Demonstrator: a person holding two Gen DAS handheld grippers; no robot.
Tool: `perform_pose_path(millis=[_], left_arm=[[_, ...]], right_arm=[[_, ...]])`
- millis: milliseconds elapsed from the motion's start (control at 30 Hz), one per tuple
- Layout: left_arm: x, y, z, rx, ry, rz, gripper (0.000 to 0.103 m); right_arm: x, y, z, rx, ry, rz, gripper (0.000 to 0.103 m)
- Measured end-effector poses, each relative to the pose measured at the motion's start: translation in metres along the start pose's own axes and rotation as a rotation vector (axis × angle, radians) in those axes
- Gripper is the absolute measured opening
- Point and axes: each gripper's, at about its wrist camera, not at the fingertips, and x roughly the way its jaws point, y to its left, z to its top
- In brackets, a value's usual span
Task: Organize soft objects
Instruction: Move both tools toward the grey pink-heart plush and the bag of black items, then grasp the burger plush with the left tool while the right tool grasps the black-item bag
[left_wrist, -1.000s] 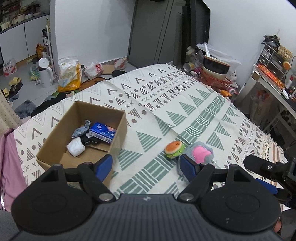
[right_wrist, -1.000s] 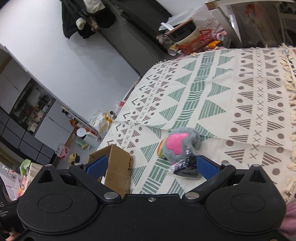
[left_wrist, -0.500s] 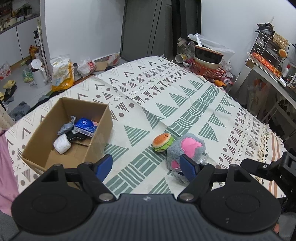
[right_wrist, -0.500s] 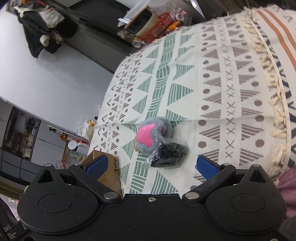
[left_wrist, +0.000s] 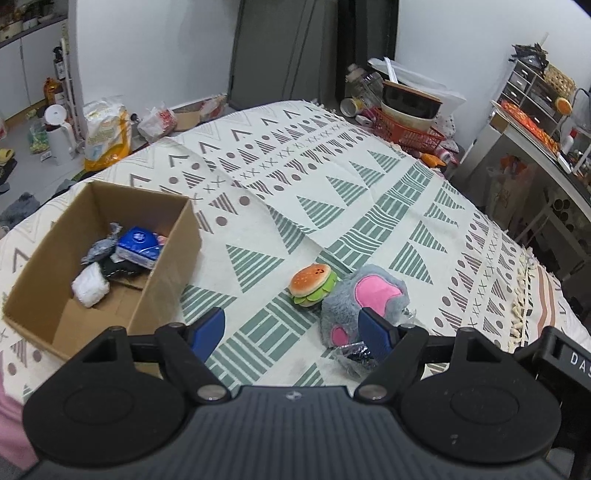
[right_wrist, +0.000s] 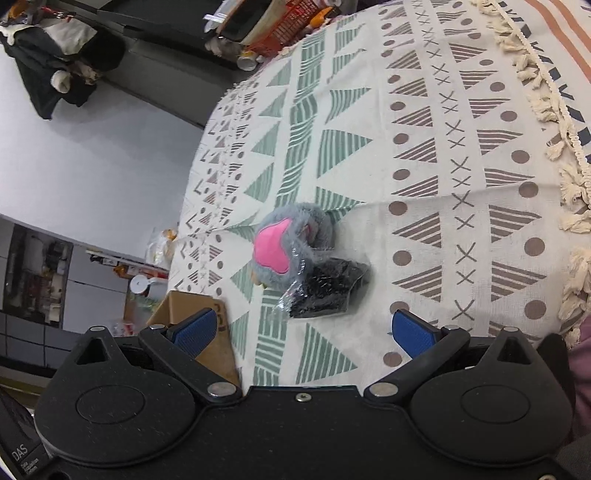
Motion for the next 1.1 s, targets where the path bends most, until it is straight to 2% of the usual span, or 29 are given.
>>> perform_pose_path(millis=[133, 200, 333, 533, 767, 867, 933, 1000, 1100], left_arm=[[0.016, -0.001, 0.002, 0.035, 0.016, -0.009, 0.075], [0.023, 0.000, 0.004, 0.042, 0.026, -0.014, 0.075], [0.037, 0.001, 0.010, 0.047, 0.043, -0.039, 0.075], [0.059, 0.000, 0.021, 0.065, 0.065, -0.058, 0.069], [0.089, 0.000, 0.025, 0.072, 0.099, -0.077, 0.062], [0.101, 0.002, 0.023, 0.068, 0.106, -0.093, 0.059], [0.110, 0.005, 0.021, 0.055, 0.112, -0.102, 0.058], [0.116, 0.007, 0.021, 0.041, 0.108, -0.124, 0.057], [0.125, 0.006, 0.021, 0.045, 0.100, -0.132, 0.058]], right_arm=[[0.009, -0.002, 0.002, 0.010, -0.017, -0.048, 0.102], [0.016, -0.001, 0.004, 0.015, -0.024, -0.074, 0.098], [0.027, -0.001, 0.006, 0.037, -0.022, -0.074, 0.086], [0.041, -0.001, 0.007, 0.059, 0.001, -0.083, 0.079], [0.054, 0.000, 0.012, 0.061, 0.012, -0.084, 0.076], [0.062, 0.001, 0.014, 0.048, 0.026, -0.084, 0.066], [0.068, 0.001, 0.013, 0.048, 0.044, -0.090, 0.051], [0.075, -0.002, 0.014, 0.057, 0.062, -0.102, 0.046], [0.080, -0.002, 0.014, 0.062, 0.063, -0.101, 0.044]])
